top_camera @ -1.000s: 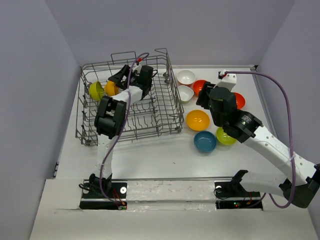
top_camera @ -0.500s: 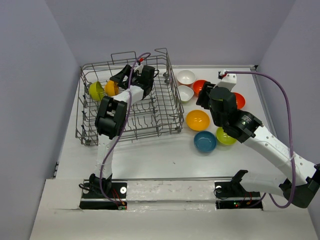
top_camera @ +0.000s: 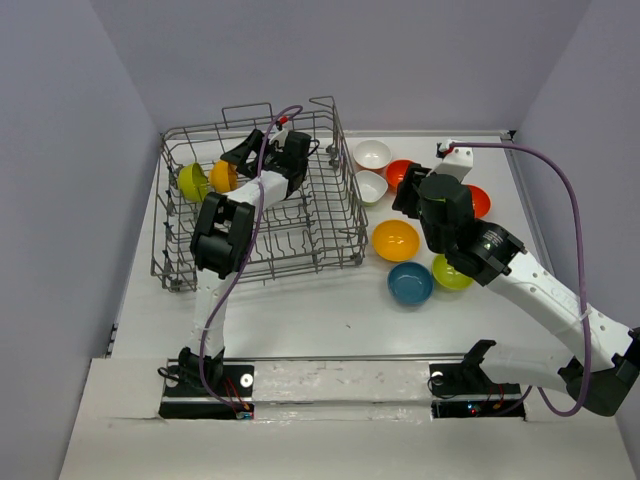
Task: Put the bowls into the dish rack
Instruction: Insert the bowl into the dish rack.
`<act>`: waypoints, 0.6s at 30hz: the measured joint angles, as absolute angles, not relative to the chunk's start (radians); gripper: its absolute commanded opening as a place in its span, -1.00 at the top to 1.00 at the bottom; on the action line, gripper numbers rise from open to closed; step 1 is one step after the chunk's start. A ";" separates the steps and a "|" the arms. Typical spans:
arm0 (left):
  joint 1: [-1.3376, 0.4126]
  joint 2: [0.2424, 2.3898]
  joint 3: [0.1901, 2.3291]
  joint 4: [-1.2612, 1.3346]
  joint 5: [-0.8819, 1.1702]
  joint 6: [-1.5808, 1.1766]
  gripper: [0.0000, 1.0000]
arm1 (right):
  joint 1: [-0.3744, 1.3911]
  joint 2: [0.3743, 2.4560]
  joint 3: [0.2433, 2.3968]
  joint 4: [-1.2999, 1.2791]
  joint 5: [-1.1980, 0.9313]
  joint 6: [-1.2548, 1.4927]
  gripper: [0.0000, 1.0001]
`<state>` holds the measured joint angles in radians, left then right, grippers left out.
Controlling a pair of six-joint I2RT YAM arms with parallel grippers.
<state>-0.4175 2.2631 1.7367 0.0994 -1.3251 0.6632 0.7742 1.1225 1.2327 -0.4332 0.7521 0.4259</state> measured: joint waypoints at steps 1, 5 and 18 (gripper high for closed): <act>-0.418 2.263 1.737 0.099 -1.324 0.663 -0.77 | 0.774 1.122 1.233 -0.433 0.752 0.426 -0.22; -0.419 2.258 1.737 0.092 -1.319 0.658 -0.77 | 0.774 1.122 1.233 -0.433 0.752 0.426 -0.22; -0.484 2.165 1.855 -0.090 -1.271 0.533 -0.78 | 0.774 1.118 1.233 -0.433 0.756 0.426 -0.22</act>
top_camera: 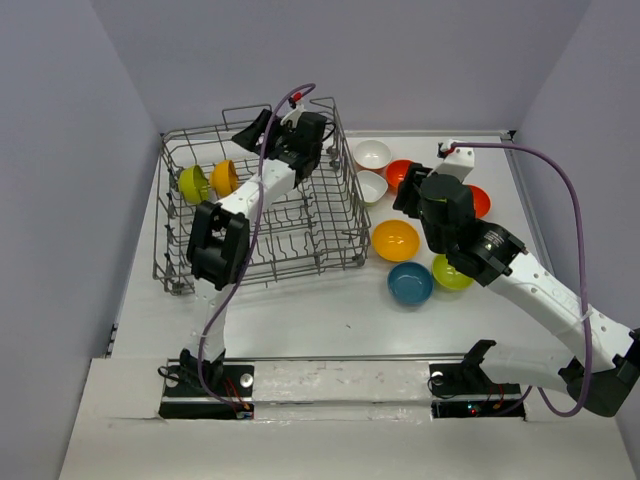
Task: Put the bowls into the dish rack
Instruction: Insert the bowl into the dish rack, then pick up the bowl from the corner of the board.
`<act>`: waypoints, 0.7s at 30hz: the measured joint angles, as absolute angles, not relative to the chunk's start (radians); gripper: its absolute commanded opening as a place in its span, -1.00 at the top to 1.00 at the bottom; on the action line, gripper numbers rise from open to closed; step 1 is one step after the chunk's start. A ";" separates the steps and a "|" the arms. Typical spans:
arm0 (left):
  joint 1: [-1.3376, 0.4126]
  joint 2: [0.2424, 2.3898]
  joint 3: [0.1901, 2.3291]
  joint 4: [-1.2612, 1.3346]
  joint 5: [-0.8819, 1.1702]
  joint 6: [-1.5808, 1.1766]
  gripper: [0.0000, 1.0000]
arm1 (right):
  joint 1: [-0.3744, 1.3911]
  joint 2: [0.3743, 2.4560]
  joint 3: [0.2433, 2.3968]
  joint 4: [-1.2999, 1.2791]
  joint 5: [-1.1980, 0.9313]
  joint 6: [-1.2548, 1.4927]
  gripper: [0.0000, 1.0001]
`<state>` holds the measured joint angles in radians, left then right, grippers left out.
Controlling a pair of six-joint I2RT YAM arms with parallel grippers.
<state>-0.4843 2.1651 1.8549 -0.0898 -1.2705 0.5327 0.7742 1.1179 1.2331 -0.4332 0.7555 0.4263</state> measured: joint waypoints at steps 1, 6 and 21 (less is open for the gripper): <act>-0.498 2.149 1.872 -0.113 -1.261 0.509 -0.77 | 0.774 1.118 1.233 -0.433 0.758 0.427 -0.22; -0.556 2.039 1.894 -0.179 -1.243 0.449 -0.77 | 0.774 1.123 1.242 -0.434 0.764 0.427 -0.22; -0.637 1.601 1.790 -0.484 -1.025 0.098 -0.90 | 0.773 1.258 1.340 -0.435 0.836 0.431 -0.28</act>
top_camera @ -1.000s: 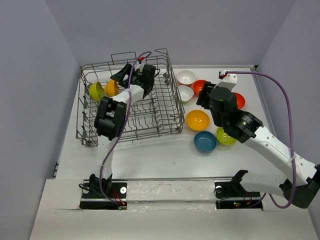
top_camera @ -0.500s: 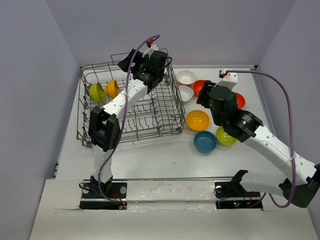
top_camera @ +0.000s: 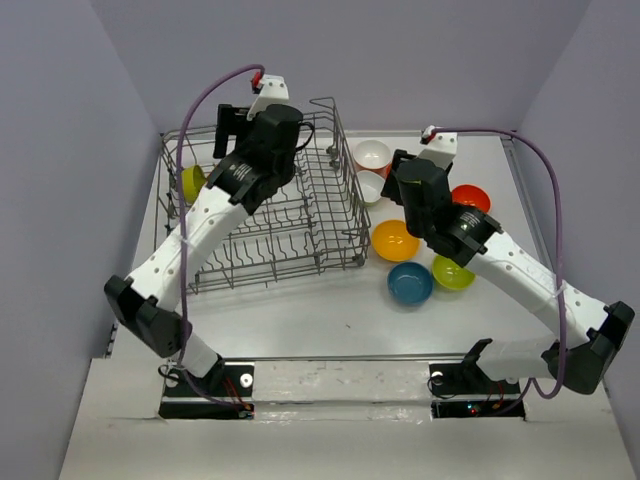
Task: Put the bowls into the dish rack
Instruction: Pick up the bowl from the corner of the board.
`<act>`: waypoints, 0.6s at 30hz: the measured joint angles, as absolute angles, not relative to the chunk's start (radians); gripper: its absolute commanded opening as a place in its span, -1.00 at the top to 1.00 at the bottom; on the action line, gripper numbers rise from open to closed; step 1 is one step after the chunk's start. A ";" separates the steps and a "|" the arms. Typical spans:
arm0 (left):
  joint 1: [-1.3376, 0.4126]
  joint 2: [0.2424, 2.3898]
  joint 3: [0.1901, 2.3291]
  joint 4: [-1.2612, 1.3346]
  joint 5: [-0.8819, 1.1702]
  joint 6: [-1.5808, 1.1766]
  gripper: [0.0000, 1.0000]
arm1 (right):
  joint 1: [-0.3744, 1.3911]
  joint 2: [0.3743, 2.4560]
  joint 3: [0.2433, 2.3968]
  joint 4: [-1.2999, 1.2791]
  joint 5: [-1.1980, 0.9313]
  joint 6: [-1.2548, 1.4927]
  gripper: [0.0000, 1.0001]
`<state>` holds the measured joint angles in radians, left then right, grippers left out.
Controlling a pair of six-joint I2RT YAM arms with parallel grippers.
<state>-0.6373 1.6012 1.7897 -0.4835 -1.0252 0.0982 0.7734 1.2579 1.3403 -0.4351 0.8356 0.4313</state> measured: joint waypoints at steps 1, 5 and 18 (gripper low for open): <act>-0.642 1.571 1.773 -0.490 -1.015 0.087 -0.90 | 0.771 1.269 1.345 -0.435 0.840 0.431 -0.28; -0.646 1.385 1.647 -0.498 -0.928 0.030 -0.98 | 0.726 1.319 1.367 -0.435 0.839 0.436 -0.29; -0.646 1.122 1.442 -0.460 -0.767 -0.029 -0.98 | 0.386 1.488 1.462 -0.439 0.717 0.487 -0.29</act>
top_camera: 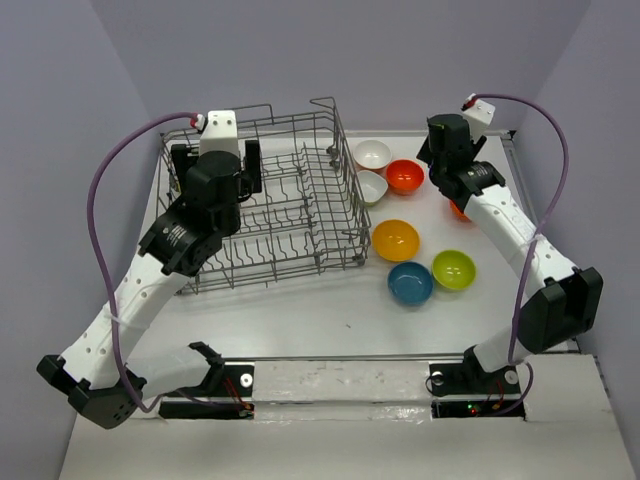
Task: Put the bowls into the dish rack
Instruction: Pick up the bowl from the corner of the board.
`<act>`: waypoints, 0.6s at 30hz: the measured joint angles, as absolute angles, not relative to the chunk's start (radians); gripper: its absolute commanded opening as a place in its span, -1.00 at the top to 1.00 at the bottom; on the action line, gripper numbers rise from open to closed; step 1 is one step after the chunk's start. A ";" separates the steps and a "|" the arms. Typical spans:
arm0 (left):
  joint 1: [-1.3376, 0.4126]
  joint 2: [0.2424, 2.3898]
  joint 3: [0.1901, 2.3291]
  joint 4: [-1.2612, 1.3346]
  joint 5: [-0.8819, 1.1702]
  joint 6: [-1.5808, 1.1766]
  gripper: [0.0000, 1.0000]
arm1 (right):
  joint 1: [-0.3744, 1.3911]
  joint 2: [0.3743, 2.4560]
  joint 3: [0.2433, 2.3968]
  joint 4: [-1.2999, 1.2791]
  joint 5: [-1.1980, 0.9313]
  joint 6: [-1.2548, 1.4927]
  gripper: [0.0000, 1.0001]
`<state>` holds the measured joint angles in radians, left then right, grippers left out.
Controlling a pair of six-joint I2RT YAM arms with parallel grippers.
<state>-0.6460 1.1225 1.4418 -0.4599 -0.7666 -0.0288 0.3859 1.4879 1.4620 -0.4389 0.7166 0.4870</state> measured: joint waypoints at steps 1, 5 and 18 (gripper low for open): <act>-0.646 1.108 1.425 -0.455 -0.759 -0.032 -0.98 | 0.370 1.507 1.481 -0.440 0.704 0.491 -0.29; -0.646 1.069 1.369 -0.428 -0.744 -0.041 -0.98 | 0.306 1.589 1.565 -0.442 0.662 0.496 -0.29; -0.646 1.016 1.239 -0.334 -0.699 -0.060 -0.98 | 0.162 1.939 1.841 -0.501 0.537 0.518 -0.29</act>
<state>-0.6460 1.0157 1.2388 -0.3340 -0.6987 -0.0605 0.1619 1.9392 1.8412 -0.5007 0.5373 0.5182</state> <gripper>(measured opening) 0.989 0.645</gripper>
